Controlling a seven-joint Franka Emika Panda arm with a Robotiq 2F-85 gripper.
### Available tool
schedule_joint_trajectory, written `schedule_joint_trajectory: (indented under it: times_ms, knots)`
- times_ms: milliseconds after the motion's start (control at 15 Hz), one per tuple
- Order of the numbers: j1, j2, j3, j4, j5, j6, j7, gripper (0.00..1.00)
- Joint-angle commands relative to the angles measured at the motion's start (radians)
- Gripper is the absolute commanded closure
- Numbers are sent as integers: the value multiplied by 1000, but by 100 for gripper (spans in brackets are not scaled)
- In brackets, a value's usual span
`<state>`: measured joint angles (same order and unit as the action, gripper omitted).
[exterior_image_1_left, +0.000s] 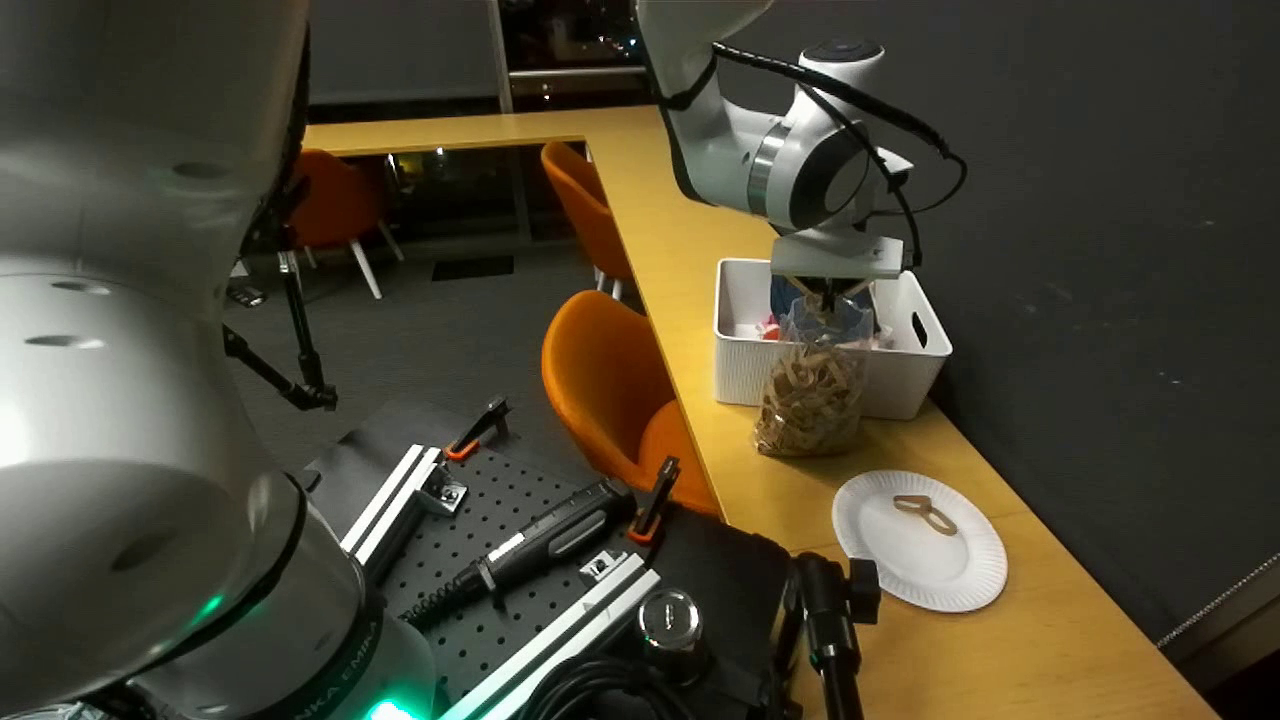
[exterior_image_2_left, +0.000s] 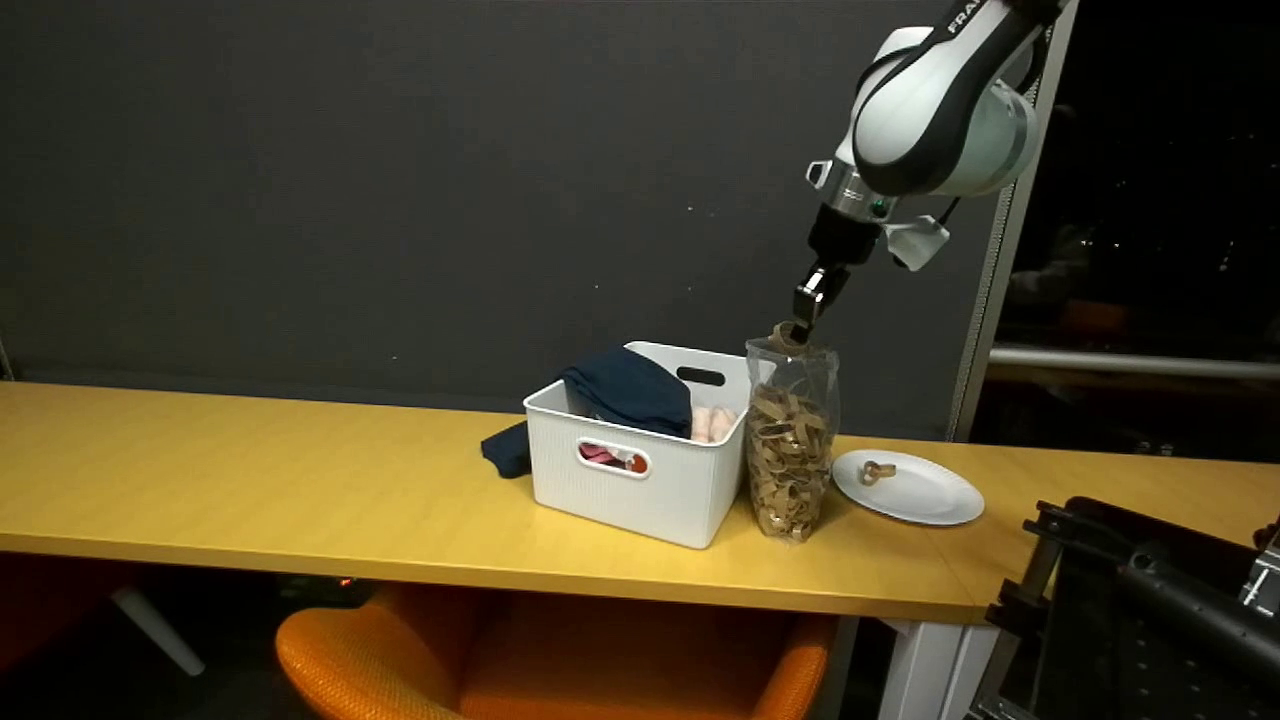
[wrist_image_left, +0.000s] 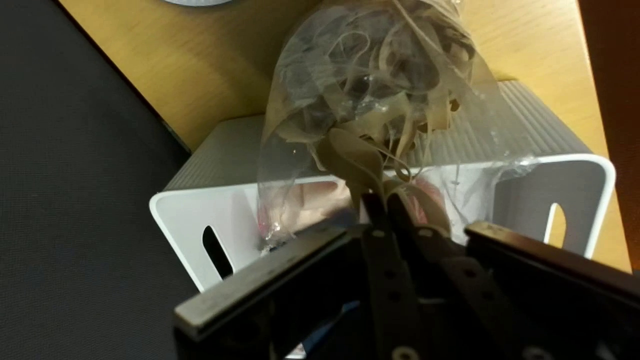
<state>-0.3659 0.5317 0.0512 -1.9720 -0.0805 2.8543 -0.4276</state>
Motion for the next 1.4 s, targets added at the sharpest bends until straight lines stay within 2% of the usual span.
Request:
schedule_joint_trajectory:
  times_ms: [0,333,667,933,1133,1267,1333]
  knots:
    - [9,-1,-18,0,2,5,-8,71]
    - [5,-23,-36,-13,2,7,0,36]
    - [-30,-54,-56,-14,15,0,-11,1]
    - [-42,-46,-119,-5,-1,-34,13,0]
    - [-75,-15,-138,14,21,-49,12,0]
    - [-78,17,-160,47,29,-126,42,0]
    - [-59,41,-192,72,13,-179,80,0]
